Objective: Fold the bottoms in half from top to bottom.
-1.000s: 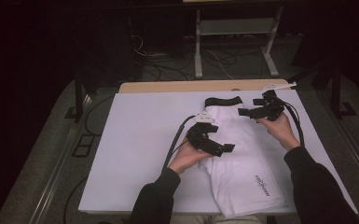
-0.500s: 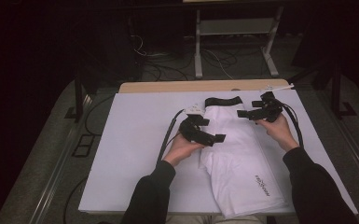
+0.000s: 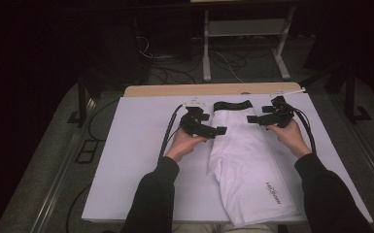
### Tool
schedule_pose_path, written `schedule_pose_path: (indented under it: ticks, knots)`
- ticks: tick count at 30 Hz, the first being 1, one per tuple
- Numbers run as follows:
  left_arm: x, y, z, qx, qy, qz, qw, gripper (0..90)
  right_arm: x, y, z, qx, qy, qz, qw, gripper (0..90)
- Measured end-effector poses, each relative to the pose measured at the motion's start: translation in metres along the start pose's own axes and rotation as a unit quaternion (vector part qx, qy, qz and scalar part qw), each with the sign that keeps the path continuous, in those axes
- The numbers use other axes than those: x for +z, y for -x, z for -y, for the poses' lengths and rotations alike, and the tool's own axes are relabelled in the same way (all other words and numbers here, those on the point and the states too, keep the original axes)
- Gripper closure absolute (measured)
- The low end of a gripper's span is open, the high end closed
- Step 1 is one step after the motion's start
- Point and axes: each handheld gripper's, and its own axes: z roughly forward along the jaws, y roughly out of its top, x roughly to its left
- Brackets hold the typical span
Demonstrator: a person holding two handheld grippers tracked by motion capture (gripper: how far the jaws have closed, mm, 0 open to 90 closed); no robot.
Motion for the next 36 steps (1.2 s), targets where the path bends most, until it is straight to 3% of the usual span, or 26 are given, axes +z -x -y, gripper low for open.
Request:
schedule_pose_path:
  ticks: [10,21,36]
  knots:
    - [0.006,-0.021,-0.004,-0.027,-0.005,-0.01,0.9996,0.0,0.002,0.002,0.004,0.005,-0.003,-0.002,1.0,0.0]
    - [0.03,-0.045,0.005,-0.074,-0.016,-0.018,0.9969,0.0,0.003,0.01,0.006,0.018,-0.007,0.002,0.9998,0.0]
    - [0.045,-0.063,0.006,-0.101,-0.032,-0.023,0.9941,0.0,0.012,0.026,0.004,0.044,-0.037,0.002,0.9983,0.0]
